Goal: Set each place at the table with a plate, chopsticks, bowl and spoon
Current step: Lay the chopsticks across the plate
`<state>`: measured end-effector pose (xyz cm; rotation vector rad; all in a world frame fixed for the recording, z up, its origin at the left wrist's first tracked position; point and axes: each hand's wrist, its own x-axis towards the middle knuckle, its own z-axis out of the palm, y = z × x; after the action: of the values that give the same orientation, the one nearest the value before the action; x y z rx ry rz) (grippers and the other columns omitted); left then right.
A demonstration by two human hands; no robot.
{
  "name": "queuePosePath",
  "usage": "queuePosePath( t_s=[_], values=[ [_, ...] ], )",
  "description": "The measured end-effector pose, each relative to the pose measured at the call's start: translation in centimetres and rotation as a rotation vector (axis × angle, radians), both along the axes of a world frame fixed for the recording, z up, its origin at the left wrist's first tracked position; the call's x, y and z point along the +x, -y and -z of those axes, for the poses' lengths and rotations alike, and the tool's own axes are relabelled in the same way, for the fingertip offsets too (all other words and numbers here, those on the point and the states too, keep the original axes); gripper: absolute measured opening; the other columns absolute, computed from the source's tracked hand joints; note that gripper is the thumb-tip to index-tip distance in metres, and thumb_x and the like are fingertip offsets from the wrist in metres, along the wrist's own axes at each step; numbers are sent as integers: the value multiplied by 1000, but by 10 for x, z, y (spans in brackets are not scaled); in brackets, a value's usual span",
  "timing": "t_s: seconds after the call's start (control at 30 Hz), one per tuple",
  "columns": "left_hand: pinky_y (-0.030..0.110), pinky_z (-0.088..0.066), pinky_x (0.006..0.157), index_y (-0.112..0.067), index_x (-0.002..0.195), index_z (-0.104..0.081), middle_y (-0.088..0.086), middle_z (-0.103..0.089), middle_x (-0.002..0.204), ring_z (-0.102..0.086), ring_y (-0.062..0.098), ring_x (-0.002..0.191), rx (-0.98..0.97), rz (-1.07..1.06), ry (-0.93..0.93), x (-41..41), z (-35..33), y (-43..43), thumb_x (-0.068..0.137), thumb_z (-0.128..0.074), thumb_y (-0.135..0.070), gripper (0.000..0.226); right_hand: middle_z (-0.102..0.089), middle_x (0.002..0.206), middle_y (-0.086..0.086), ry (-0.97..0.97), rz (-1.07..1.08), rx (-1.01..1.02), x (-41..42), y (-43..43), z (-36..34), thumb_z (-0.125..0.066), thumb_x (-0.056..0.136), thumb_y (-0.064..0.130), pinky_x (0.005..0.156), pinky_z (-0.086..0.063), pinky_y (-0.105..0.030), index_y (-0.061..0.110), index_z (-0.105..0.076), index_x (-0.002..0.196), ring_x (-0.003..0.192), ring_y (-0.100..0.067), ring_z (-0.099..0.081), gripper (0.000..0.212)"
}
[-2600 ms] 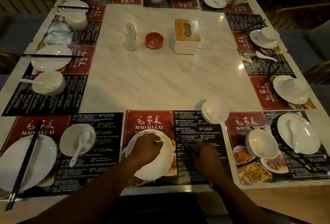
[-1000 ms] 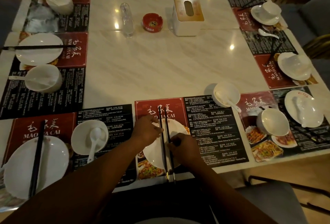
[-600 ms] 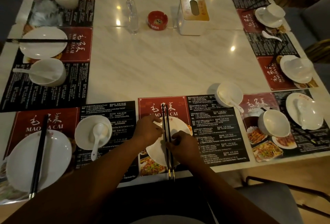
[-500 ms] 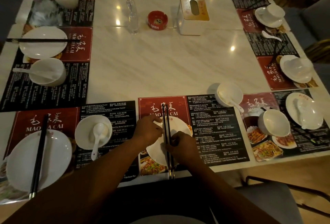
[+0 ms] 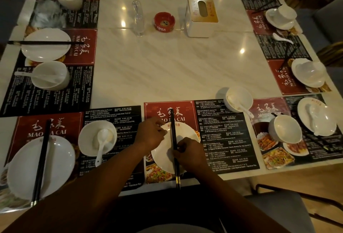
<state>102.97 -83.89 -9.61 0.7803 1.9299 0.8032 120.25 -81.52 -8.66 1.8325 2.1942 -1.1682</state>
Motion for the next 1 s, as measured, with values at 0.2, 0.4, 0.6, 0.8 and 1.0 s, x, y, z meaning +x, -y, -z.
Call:
queuePosePath(
  t_s=[0.2,0.4,0.6,0.8,1.0],
  values=[
    [22,-54,78,-22,106,-69,-7,-71,92,-67,8,86,98,-29,-197,-13,1,6,85,-75,-14,23,-74,91,6,-34,7,0,1,0,-2,-80,77,40,74,-56,-22,22,-70,96,79,-6,-68,28],
    [21,-53,76,-24,99,-69,-10,-68,87,-66,8,85,97,-47,-201,-15,2,11,85,-75,-13,19,-75,92,4,-45,-13,4,1,0,-4,-79,79,38,73,-53,-19,21,-71,97,81,-7,-68,25],
    [21,-50,79,-18,109,-69,-5,-69,95,-64,10,89,70,-2,-235,-13,-1,15,87,-72,-13,23,-73,91,7,-31,-5,-14,1,-1,-5,-77,80,46,68,-48,-15,21,-68,99,77,-4,-65,34],
    [22,-50,85,-17,114,-71,-2,-73,107,-65,8,91,-10,106,-254,-14,1,21,88,-72,-18,25,-64,89,10,-37,123,122,21,-13,-10,-70,89,35,65,-41,-14,24,-64,102,81,-5,-62,18],
    [26,-52,88,-16,110,-74,1,-75,106,-68,13,94,-22,164,-257,-16,-1,25,89,-72,-14,22,-59,91,12,-6,149,91,50,-28,-2,-66,93,25,82,-52,-29,23,-63,109,91,-12,-62,16]
  ],
)
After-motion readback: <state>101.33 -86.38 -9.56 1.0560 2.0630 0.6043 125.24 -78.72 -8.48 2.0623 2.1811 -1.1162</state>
